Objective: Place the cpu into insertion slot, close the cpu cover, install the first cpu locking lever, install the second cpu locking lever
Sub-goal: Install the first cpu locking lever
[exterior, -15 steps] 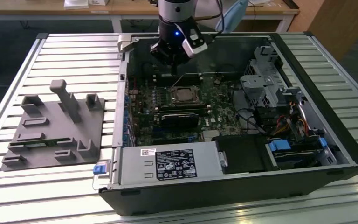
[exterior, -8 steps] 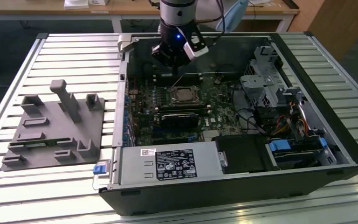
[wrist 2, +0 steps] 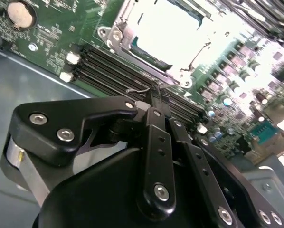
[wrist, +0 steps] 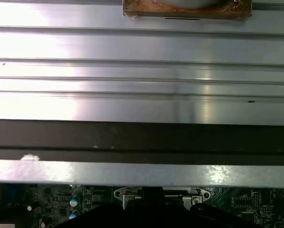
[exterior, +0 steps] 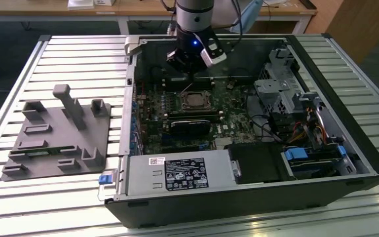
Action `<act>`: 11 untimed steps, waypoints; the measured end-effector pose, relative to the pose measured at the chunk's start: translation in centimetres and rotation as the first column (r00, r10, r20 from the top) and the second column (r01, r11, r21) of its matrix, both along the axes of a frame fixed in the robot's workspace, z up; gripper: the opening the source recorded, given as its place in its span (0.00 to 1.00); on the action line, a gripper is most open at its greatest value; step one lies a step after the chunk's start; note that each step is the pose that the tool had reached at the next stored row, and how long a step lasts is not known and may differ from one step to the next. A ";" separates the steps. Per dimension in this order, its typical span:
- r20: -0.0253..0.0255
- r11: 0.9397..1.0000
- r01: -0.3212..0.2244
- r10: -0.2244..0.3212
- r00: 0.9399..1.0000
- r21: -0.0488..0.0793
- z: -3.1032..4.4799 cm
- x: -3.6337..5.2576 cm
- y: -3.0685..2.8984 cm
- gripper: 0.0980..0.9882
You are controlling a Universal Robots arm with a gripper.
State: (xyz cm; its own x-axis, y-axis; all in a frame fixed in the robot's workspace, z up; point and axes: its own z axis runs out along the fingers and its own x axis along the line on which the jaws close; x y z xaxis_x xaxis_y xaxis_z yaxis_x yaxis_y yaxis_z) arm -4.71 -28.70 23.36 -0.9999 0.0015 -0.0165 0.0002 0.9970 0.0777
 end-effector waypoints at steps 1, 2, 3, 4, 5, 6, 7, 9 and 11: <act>0.000 1.000 0.000 0.000 1.000 0.000 -0.09 0.19 0.00 0.01; 0.000 1.000 0.000 0.000 1.000 0.000 -0.17 0.36 0.00 0.01; 0.000 1.000 0.000 0.000 1.000 0.000 -0.25 0.54 0.00 0.01; 0.000 1.000 0.000 0.000 1.000 0.000 -0.33 0.71 0.00 0.01; 0.000 1.000 0.000 0.000 1.000 0.000 -0.41 0.87 0.00 0.01; 0.000 1.000 0.000 0.000 1.000 0.000 -0.50 1.01 0.00 0.01; 0.000 1.000 0.000 0.000 1.000 -0.001 -0.59 1.12 0.00 0.01; 0.000 1.000 0.000 0.000 1.000 -0.001 -0.76 1.32 0.00 0.01; 0.000 1.000 0.000 0.000 1.000 -0.002 -0.91 1.53 0.00 0.01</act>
